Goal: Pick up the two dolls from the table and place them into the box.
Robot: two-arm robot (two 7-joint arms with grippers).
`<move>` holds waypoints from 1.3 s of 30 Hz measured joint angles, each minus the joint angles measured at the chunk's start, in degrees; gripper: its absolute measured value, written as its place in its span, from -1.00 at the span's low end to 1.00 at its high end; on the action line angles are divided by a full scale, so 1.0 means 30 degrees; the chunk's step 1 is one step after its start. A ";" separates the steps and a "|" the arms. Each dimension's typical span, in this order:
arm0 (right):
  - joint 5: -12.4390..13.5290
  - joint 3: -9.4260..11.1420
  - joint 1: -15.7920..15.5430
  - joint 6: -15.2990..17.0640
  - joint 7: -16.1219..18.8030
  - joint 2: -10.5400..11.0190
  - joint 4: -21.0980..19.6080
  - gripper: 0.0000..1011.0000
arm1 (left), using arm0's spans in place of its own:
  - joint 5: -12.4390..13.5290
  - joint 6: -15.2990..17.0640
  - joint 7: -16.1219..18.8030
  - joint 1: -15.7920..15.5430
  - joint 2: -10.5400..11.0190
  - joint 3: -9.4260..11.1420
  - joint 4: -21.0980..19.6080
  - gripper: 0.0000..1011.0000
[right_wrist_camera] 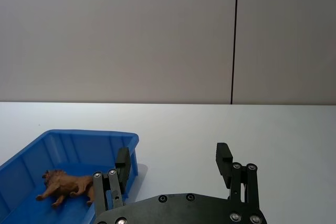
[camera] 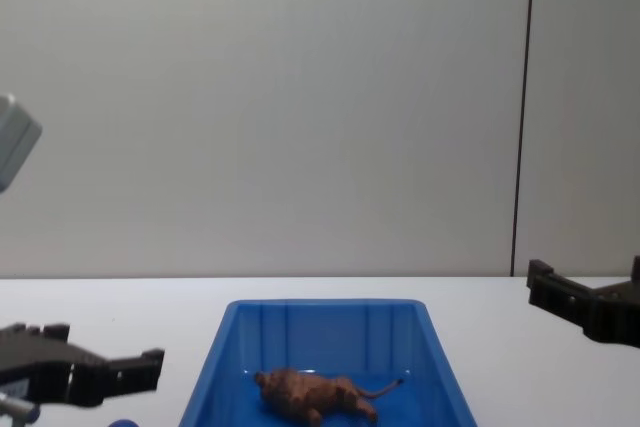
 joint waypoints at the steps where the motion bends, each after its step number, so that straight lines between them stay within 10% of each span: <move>1: 0.0000 0.0000 0.0001 0.0000 -0.0001 -0.0001 0.0000 0.98 | -0.0045 0.0023 -0.0040 0.0032 0.0018 -0.0008 0.0026 0.98; 30: 0.0000 -0.0001 0.0001 0.0004 0.0003 -0.0001 0.0001 0.98 | -0.0517 -0.0153 -0.1973 0.0374 -0.0086 -0.0121 0.1733 0.98; 39: 0.0000 -0.0001 0.0001 0.0003 0.0003 -0.0001 0.0001 0.98 | -0.0141 -0.0495 -0.2593 0.0134 -0.0356 -0.0065 0.2266 0.60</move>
